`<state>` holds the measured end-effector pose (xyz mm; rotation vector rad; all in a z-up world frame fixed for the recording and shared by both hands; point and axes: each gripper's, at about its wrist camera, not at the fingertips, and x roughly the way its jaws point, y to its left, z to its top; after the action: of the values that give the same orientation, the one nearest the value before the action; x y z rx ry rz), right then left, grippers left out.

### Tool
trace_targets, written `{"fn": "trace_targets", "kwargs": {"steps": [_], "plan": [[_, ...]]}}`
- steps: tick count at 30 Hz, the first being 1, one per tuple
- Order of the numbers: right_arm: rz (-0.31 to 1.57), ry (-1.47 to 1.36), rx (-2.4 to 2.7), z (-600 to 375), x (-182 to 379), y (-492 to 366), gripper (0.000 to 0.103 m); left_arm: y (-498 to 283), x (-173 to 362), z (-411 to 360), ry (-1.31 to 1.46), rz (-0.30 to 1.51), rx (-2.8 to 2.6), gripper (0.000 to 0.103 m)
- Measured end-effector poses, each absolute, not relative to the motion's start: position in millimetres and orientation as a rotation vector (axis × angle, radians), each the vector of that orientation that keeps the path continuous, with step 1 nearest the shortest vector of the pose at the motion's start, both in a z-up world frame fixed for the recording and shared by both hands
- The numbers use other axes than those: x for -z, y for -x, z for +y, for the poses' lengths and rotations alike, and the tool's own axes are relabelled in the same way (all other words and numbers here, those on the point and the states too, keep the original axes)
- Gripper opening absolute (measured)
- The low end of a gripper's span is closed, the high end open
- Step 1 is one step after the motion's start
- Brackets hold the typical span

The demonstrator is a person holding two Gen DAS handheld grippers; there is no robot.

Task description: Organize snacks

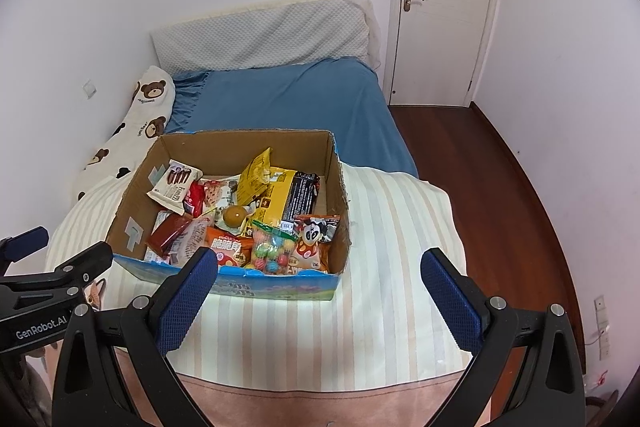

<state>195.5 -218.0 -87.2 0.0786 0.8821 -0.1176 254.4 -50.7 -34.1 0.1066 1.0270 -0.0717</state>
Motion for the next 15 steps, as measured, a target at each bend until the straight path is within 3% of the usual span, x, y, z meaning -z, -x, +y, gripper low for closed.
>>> {"fn": "trace_targets", "kwargs": {"steps": [15], "plan": [[0.890, -0.089, 0.105, -215.1, 89.4, -193.8, 0.103, -254.8, 32.0, -48.3, -0.106, 1.016, 0.069, 0.103]]}}
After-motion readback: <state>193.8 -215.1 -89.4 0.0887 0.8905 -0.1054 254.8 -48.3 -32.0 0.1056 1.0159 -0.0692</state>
